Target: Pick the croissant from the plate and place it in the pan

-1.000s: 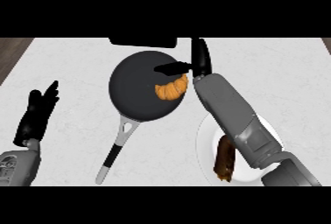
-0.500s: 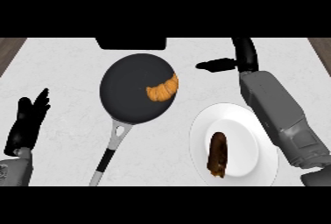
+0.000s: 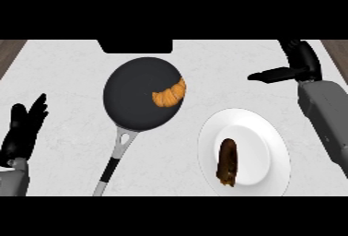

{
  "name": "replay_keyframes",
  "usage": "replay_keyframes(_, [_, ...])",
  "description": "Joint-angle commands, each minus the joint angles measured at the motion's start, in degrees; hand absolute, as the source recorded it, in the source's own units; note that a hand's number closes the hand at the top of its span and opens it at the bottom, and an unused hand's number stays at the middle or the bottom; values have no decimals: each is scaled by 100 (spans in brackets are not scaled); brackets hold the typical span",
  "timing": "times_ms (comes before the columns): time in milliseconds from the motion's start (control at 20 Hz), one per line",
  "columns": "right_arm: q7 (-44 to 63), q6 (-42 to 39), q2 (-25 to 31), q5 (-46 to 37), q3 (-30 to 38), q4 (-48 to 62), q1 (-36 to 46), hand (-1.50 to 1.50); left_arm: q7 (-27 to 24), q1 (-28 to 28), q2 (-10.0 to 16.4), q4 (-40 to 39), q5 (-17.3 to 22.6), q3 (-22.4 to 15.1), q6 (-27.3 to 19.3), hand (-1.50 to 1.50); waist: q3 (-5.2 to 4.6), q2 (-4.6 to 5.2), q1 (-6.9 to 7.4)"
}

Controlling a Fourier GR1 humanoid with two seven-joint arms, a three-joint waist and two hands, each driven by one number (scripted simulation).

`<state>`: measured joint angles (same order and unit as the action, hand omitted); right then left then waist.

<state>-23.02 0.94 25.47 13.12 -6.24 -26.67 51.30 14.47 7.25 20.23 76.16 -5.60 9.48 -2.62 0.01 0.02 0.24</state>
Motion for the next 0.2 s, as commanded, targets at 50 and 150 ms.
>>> replay_keyframes(50, [-443,-617,506,-57,323,265,-181,-150,-158,20,-63,-200,-54,32,41,0,2,28,47])
replay_keyframes(150, [-2,-625,622,-151,283,-250,-285,-150,-101,-193,-7,129,49,90,212,0,-1,-1,10])
